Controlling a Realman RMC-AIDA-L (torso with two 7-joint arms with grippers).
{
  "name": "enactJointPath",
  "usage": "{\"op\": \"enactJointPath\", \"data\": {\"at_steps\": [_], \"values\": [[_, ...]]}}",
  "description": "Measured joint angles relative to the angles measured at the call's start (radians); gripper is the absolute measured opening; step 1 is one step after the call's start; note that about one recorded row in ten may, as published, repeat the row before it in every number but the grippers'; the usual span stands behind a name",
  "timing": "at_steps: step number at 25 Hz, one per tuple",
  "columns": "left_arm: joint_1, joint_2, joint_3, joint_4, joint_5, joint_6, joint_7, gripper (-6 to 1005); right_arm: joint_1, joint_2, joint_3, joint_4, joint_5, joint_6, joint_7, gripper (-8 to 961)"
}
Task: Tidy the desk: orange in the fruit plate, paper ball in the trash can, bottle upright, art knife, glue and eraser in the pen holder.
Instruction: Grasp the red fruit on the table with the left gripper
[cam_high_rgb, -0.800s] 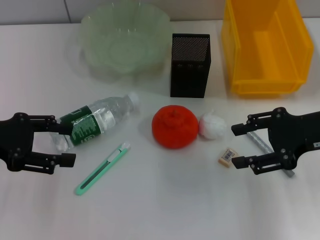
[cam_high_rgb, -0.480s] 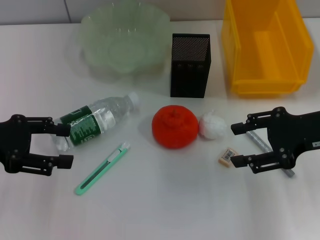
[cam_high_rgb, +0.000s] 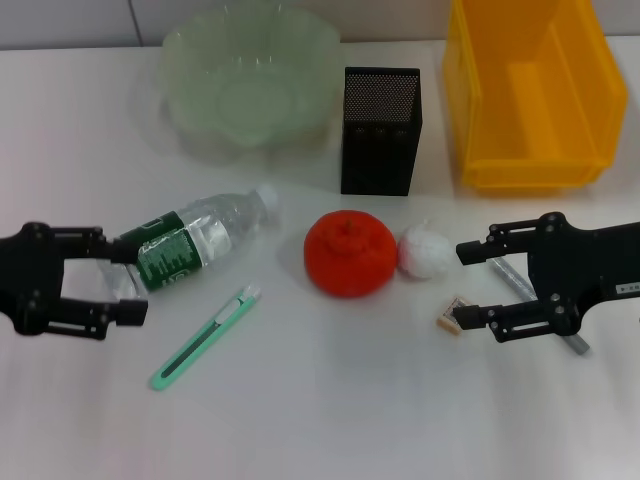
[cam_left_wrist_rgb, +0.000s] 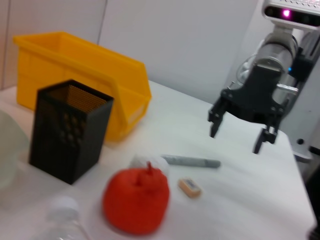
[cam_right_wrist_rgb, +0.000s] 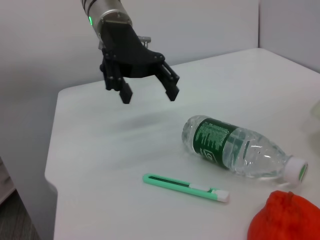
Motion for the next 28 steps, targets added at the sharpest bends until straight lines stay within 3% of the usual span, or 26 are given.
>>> {"op": "enactJointPath", "data": {"at_steps": [6, 12, 20, 22, 23, 24, 28], "values": [[-0.016, -0.018, -0.051, 0.055, -0.016, -0.074, -0.009, 830, -0.014, 0.0, 0.082, 0.01, 0.001, -0.009, -0.011, 723], [-0.077, -0.058, -0.039, 0.187, 0.012, -0.162, -0.106, 830, -0.062, 0.0, 0.169, -0.012, 0.006, -0.061, -0.028, 724], [-0.155, -0.143, 0.107, 0.296, 0.062, -0.209, -0.175, 829, -0.122, 0.003, 0.218, -0.02, 0.014, -0.066, -0.031, 724], [-0.155, -0.143, 0.107, 0.296, 0.062, -0.209, -0.175, 829, -0.131, 0.003, 0.236, -0.02, 0.014, -0.067, -0.031, 724], [-0.168, -0.175, 0.169, 0.293, 0.056, -0.251, -0.169, 829, -0.134, 0.003, 0.242, -0.02, 0.014, -0.067, -0.031, 724], [-0.176, -0.183, 0.233, 0.266, 0.025, -0.29, -0.164, 829, -0.136, 0.003, 0.247, -0.02, 0.014, -0.068, -0.031, 724], [-0.192, -0.184, 0.373, 0.19, -0.066, -0.38, -0.158, 829, -0.139, 0.003, 0.267, -0.019, 0.008, -0.069, -0.031, 724]]}}
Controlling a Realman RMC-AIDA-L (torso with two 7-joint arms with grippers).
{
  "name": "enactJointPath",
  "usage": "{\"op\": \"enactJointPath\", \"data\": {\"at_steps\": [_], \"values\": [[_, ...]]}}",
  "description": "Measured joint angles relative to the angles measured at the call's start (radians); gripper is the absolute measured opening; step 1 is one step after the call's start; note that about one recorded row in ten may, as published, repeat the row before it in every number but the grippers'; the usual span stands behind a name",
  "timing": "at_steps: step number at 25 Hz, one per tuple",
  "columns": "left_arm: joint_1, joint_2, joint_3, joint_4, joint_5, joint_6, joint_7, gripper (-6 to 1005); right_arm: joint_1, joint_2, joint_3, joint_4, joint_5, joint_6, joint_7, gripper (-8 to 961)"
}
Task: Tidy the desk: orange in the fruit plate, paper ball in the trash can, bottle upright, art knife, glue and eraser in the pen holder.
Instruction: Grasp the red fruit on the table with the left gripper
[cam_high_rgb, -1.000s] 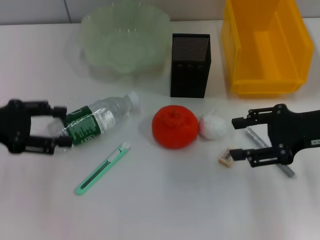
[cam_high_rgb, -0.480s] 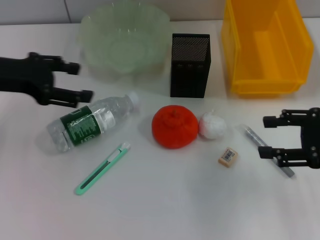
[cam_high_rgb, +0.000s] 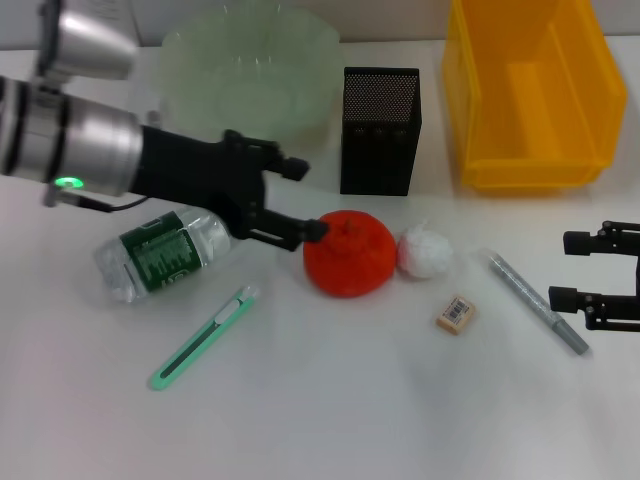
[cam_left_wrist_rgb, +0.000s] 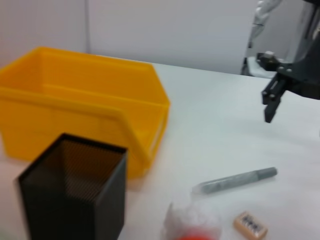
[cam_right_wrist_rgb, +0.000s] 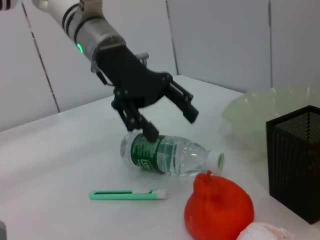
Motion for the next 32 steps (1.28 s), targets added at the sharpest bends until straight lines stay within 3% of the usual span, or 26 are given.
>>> {"op": "enactJointPath", "data": {"at_steps": [10, 25, 31, 32], "values": [[-0.028, -0.005, 0.266, -0.141, -0.121, -0.254, 0.039, 828, 0.005, -0.001, 0.003, -0.001, -0.002, 0.003, 0.008, 724], [-0.021, -0.009, 0.381, -0.184, -0.17, -0.358, 0.062, 827, 0.025, -0.002, -0.007, 0.006, -0.006, 0.014, 0.022, 724], [-0.027, -0.009, 0.394, -0.193, -0.175, -0.364, 0.058, 624, 0.032, -0.002, -0.007, 0.003, -0.006, 0.014, 0.026, 724], [-0.028, -0.009, 0.395, -0.194, -0.18, -0.368, 0.056, 521, 0.033, -0.002, -0.006, 0.003, -0.006, 0.014, 0.026, 724]]}}
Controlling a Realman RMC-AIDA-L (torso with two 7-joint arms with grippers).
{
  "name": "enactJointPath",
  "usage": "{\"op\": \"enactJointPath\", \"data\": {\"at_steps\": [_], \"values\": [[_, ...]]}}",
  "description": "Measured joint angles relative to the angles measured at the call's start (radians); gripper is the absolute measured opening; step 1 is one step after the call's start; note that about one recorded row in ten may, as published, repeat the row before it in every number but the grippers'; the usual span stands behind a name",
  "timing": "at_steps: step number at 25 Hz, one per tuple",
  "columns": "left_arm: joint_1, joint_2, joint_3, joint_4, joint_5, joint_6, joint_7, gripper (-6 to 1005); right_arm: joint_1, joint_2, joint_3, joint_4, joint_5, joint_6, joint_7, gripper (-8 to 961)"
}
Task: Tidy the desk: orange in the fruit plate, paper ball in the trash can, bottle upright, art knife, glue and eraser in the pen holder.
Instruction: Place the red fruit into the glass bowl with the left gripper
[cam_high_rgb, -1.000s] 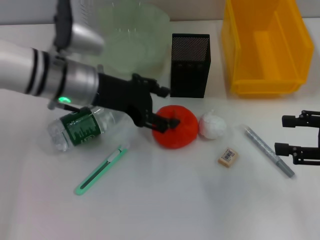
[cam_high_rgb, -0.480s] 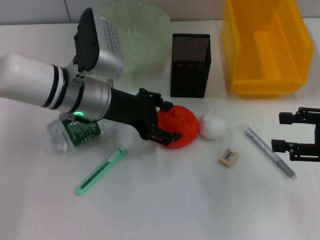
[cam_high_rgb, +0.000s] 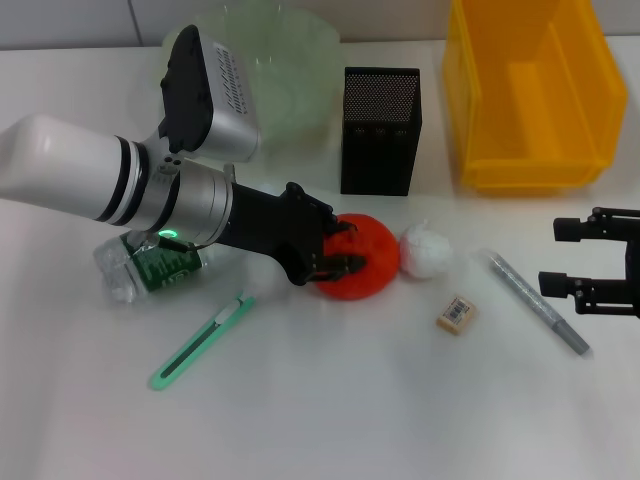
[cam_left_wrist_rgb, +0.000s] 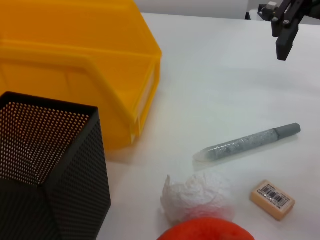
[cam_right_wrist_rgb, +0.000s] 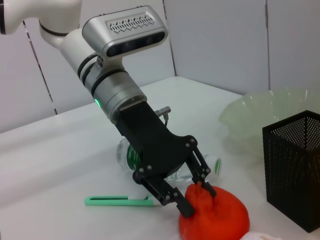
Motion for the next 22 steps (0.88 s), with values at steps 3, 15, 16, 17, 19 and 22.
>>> {"op": "enactJointPath", "data": {"at_steps": [3, 15, 16, 17, 19, 22], "values": [[0.005, 0.0, 0.0, 0.003, -0.002, 0.0, -0.001, 385, 0.004, 0.0, 0.004, 0.0, 0.0, 0.0, 0.0, 724], [0.06, 0.017, -0.075, 0.2, -0.032, 0.196, -0.076, 187, 0.001, 0.0, 0.007, 0.007, 0.0, 0.009, -0.003, 725], [0.069, 0.017, -0.102, 0.242, -0.029, 0.221, -0.09, 170, 0.0, 0.0, 0.007, 0.007, 0.0, 0.01, -0.004, 725], [0.075, 0.017, -0.127, 0.275, -0.029, 0.235, -0.101, 163, -0.001, 0.0, 0.007, 0.007, 0.0, 0.01, -0.004, 725], [0.078, 0.018, -0.195, 0.344, -0.026, 0.252, -0.13, 148, -0.002, 0.0, 0.006, 0.007, 0.0, 0.01, -0.005, 725], [0.052, 0.021, -0.295, 0.368, -0.005, 0.224, -0.172, 126, -0.003, 0.0, 0.002, 0.007, 0.0, 0.011, -0.006, 725]]}}
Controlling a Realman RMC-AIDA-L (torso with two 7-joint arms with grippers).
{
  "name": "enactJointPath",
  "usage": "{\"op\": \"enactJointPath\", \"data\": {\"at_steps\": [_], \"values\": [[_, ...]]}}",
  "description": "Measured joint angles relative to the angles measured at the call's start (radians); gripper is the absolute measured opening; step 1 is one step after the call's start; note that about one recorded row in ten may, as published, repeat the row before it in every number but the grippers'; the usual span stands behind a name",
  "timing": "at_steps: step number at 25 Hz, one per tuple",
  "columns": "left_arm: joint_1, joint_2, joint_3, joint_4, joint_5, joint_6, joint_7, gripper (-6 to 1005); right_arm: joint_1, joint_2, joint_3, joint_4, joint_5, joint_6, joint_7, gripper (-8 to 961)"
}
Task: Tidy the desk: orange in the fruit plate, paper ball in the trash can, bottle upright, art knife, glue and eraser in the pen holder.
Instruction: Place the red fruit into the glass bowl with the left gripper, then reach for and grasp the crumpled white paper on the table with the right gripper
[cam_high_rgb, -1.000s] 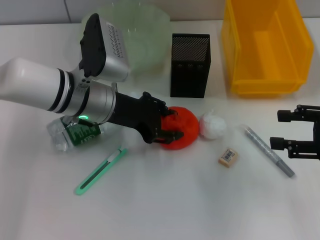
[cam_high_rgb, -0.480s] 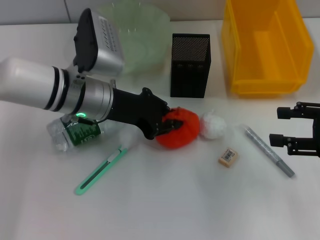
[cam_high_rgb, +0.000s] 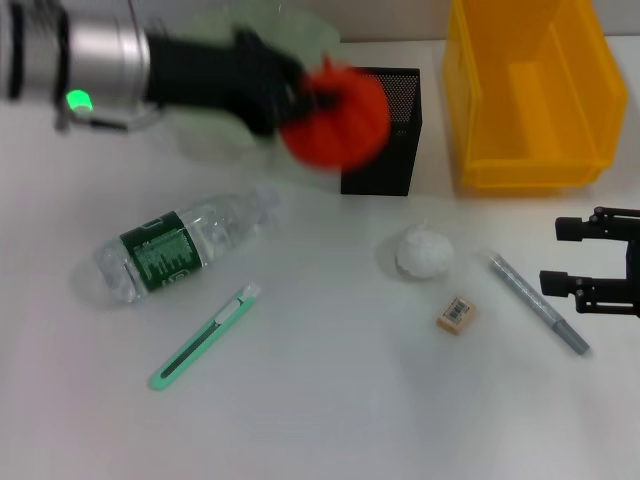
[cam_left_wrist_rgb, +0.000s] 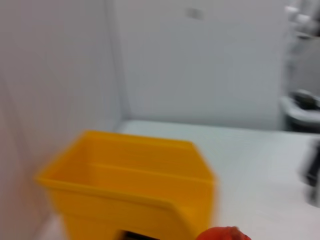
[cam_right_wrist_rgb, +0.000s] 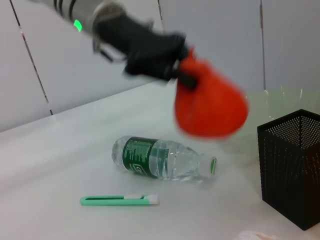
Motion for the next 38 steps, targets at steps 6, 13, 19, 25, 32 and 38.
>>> {"op": "enactJointPath", "data": {"at_steps": [6, 13, 19, 25, 32, 38], "values": [[-0.071, -0.005, -0.107, -0.02, 0.054, -0.206, -0.067, 89, -0.001, 0.0, -0.002, 0.007, 0.0, 0.0, -0.002, 725], [-0.165, -0.01, -0.091, -0.167, 0.139, -0.497, -0.137, 64, 0.006, 0.0, -0.004, 0.012, 0.0, -0.001, -0.003, 725], [-0.196, -0.015, -0.071, -0.254, 0.157, -0.664, -0.17, 132, 0.007, 0.0, 0.001, 0.036, 0.0, 0.0, -0.004, 725], [-0.206, -0.012, -0.064, -0.272, 0.159, -0.695, -0.196, 218, 0.006, 0.0, -0.005, 0.041, 0.0, 0.013, -0.004, 725], [-0.2, -0.014, -0.043, -0.284, 0.156, -0.703, -0.191, 509, 0.008, 0.0, -0.004, 0.051, 0.0, 0.014, -0.004, 725], [-0.11, -0.01, -0.027, -0.172, 0.036, -0.547, -0.137, 719, 0.011, 0.0, -0.006, -0.001, 0.0, 0.004, 0.054, 725]]}}
